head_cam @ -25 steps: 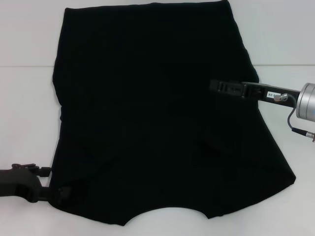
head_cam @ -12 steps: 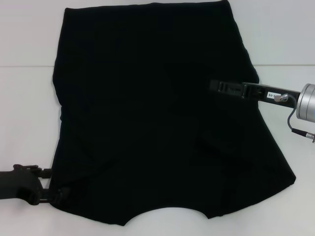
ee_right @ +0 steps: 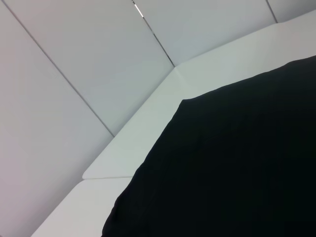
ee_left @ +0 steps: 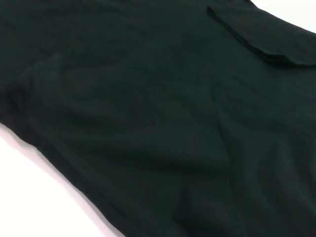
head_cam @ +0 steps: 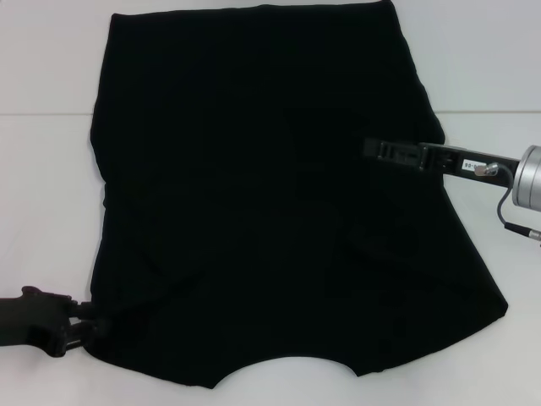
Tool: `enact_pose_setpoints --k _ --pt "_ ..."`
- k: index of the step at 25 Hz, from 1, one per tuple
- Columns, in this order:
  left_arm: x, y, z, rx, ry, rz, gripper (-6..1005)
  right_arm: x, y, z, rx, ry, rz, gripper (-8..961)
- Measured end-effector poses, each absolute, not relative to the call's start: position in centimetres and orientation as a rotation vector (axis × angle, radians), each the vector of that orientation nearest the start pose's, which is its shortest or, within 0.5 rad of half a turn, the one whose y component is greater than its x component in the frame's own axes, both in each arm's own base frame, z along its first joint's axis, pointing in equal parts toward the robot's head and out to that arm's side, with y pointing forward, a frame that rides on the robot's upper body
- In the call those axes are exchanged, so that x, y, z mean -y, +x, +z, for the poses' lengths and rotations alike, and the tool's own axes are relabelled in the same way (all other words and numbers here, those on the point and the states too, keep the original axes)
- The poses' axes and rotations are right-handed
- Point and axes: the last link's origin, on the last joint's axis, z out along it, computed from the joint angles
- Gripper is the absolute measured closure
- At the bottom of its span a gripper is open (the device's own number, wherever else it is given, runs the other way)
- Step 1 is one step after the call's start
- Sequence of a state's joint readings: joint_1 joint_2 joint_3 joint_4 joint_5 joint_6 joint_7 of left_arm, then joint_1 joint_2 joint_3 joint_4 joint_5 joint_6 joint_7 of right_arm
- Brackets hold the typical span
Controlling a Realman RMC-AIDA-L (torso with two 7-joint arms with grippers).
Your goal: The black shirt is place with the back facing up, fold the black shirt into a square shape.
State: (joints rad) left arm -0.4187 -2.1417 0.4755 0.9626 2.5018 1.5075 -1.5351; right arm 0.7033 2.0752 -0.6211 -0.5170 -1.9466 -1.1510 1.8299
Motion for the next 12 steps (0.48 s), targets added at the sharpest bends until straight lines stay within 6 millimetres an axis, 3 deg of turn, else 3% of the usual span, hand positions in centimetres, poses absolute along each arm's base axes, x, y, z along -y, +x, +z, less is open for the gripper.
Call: enact_pose_setpoints --k 9,12 --pt "-29.5 -34.2 3.5 0.905 -2.551 -0.107 748 -40.3 25.5 -0.4 -1.26 -2.264 0.776 71" --pt "-29.5 -34.3 3.7 0.906 -2.541 -0.12 863 -39.9 26.2 -0.1 -1.279 -2.248 0.772 71"
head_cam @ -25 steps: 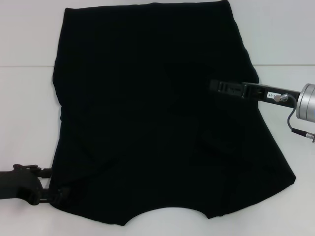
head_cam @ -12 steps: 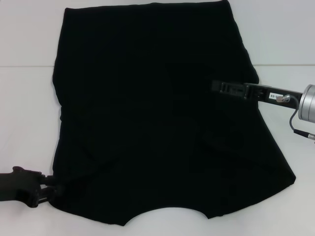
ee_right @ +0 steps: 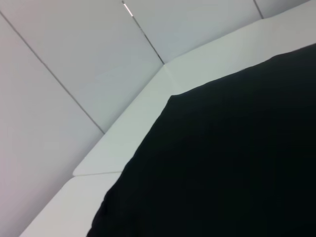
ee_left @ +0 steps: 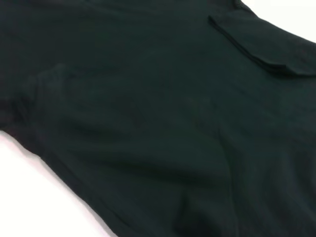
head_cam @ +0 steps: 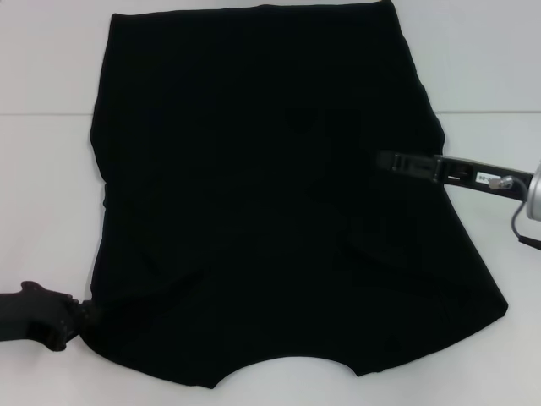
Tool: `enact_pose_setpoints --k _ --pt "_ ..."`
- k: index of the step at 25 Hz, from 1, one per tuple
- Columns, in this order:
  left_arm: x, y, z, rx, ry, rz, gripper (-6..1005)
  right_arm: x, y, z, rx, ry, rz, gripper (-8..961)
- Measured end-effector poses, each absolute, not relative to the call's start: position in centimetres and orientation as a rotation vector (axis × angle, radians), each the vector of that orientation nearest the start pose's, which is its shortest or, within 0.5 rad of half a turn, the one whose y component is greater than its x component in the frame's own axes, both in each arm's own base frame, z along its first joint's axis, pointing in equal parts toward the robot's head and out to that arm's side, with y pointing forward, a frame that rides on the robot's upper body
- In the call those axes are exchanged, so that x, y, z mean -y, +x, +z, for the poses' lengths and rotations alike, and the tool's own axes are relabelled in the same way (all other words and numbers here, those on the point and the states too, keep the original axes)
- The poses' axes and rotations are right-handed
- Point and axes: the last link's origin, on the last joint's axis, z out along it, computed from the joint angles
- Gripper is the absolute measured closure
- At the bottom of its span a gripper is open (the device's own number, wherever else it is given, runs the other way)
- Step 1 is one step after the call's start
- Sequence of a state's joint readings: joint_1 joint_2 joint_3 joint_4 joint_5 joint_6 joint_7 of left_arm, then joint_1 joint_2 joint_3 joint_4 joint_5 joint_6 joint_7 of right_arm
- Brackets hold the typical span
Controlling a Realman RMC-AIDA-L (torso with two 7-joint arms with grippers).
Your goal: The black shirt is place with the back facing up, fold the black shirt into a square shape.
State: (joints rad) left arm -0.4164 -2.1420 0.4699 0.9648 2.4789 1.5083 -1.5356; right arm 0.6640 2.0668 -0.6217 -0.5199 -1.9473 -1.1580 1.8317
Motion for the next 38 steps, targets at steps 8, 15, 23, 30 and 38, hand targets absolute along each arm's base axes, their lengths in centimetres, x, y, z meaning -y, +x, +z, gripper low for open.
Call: enact_pose_setpoints --k 8,15,23,30,38 --pt "-29.4 -34.0 3.9 0.901 -2.541 -0.172 979 -37.6 29.7 2.2 -1.405 -2.211 0.743 72" --pt "-29.2 -34.0 3.9 0.902 -2.545 -0.175 980 -34.9 33.3 4.8 -1.564 -2.175 0.645 76" --pt "-28.9 -34.2 4.0 0.912 -2.549 -0.169 980 -33.1 35.0 6.0 -1.651 -2.148 0.615 97" --pt "-28.6 -34.5 4.3 0.919 -2.539 -0.164 979 -32.8 35.3 5.4 -1.705 -2.166 0.514 115" --pt "-28.5 -34.5 4.4 0.92 -2.533 -0.176 980 -32.5 35.2 4.8 -1.732 -2.189 0.469 135"
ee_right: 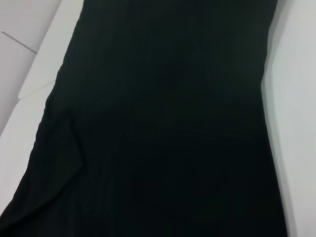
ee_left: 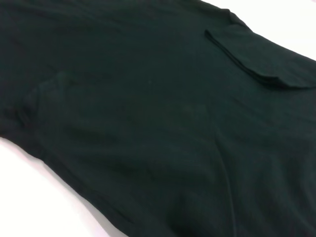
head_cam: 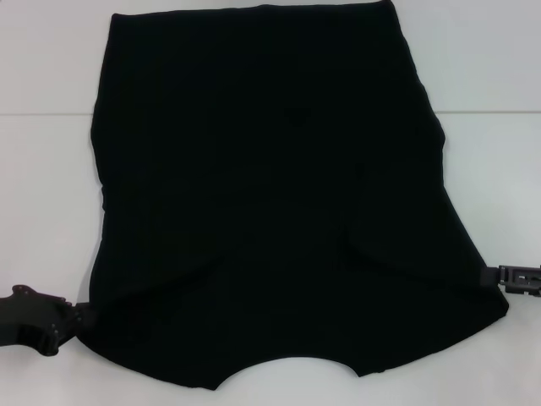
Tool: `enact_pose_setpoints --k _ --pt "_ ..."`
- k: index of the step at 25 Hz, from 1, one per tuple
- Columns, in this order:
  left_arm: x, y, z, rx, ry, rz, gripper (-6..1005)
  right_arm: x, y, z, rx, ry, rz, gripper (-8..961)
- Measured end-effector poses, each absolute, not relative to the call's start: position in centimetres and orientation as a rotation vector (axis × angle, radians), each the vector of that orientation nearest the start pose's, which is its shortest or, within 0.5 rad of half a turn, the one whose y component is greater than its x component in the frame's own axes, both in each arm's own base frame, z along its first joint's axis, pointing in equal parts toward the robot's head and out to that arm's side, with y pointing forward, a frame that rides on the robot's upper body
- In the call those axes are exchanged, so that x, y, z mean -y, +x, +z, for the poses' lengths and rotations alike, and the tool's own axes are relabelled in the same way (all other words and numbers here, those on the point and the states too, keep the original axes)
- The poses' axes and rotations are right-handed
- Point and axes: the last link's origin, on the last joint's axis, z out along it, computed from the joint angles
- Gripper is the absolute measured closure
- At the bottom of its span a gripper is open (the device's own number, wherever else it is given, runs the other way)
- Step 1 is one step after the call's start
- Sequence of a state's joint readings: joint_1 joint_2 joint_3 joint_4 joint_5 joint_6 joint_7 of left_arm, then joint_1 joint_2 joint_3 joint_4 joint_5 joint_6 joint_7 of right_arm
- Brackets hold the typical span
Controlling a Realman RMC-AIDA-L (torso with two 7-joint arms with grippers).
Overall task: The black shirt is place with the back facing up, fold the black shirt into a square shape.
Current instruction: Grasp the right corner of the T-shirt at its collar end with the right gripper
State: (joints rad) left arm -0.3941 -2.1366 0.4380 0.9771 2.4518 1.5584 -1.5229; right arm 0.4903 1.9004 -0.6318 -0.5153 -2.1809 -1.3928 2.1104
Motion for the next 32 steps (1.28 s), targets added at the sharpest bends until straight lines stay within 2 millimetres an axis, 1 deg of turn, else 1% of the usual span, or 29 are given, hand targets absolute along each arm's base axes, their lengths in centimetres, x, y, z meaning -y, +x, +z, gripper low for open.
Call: enact_pose_setpoints --k 9,19,25,32 --pt "-28.6 -34.4 4.4 0.917 -2.535 -0.179 979 -32.1 35.4 4.4 -1.742 -2.212 0.417 158" --pt "-28.7 -34.4 4.3 0.911 -2.535 -0.178 980 -32.0 34.6 3.4 -1.754 -2.25 0.421 184" --pt "-28.7 -34.4 4.3 0.901 -2.539 -0.176 979 -32.3 33.9 3.1 -1.745 -2.277 0.434 199" --pt "-28.7 -34.4 4.2 0.899 -2.539 -0.178 980 -32.6 33.6 2.8 -1.737 -2.283 0.436 217"
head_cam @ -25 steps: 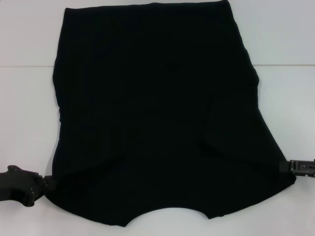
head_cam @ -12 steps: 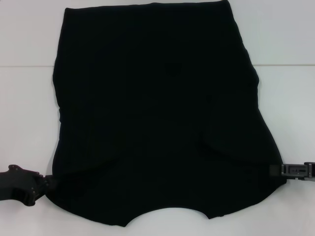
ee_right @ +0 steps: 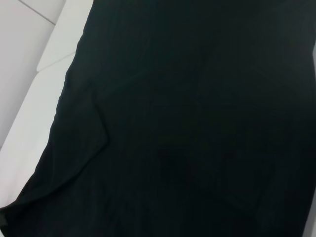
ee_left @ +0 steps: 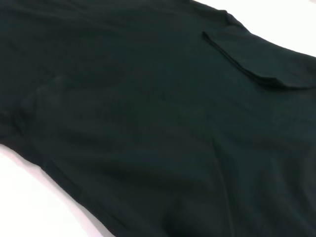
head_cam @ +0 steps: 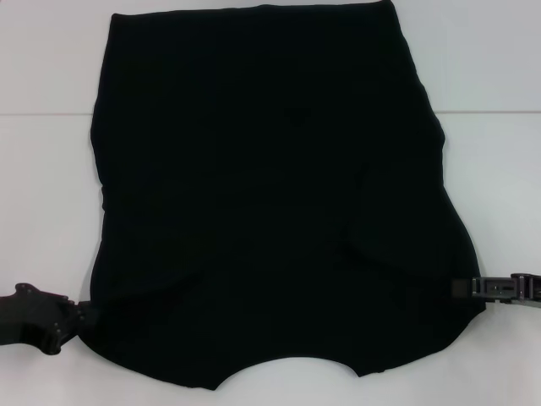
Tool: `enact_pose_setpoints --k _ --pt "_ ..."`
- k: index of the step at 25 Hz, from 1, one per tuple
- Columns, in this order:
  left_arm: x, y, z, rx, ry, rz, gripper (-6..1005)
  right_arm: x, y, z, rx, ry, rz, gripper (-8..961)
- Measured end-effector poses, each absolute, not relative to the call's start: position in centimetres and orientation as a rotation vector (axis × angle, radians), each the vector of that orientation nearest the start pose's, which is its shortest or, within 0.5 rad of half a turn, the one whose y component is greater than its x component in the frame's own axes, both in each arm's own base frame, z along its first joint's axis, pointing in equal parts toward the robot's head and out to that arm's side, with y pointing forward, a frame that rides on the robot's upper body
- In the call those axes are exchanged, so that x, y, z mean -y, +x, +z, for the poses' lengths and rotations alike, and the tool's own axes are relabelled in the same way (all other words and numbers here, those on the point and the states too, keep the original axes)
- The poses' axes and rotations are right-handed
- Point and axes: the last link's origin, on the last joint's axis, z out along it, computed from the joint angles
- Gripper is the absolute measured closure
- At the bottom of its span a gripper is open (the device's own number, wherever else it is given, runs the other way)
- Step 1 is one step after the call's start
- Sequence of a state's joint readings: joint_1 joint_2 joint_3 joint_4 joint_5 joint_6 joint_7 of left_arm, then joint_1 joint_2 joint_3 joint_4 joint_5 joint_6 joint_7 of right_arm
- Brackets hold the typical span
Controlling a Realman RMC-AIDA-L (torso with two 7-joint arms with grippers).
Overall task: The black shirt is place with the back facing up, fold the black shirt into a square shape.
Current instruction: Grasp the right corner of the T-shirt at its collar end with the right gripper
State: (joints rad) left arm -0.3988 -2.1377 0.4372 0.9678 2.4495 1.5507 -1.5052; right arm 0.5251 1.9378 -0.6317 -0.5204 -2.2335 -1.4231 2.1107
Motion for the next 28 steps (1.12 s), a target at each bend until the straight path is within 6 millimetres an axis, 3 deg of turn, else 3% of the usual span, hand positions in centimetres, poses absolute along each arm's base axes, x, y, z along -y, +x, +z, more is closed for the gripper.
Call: enact_pose_setpoints --k 7,13,18,28 --pt "-28.8 -34.4 4.3 0.892 -2.532 -0.191 980 -32.7 33.6 2.7 -1.73 -2.284 0.418 235" --pt "-28.8 -34.4 4.5 0.883 -2.522 -0.2 979 -32.7 33.8 2.2 -1.741 -2.275 0.379 443" --pt "-28.9 -34.3 4.5 0.879 -2.522 -0.203 979 -32.7 33.9 2.2 -1.742 -2.269 0.373 688" --pt "-28.5 -34.3 4.6 0.933 -2.512 -0.242 979 -31.3 34.6 3.0 -1.723 -2.294 0.426 878"
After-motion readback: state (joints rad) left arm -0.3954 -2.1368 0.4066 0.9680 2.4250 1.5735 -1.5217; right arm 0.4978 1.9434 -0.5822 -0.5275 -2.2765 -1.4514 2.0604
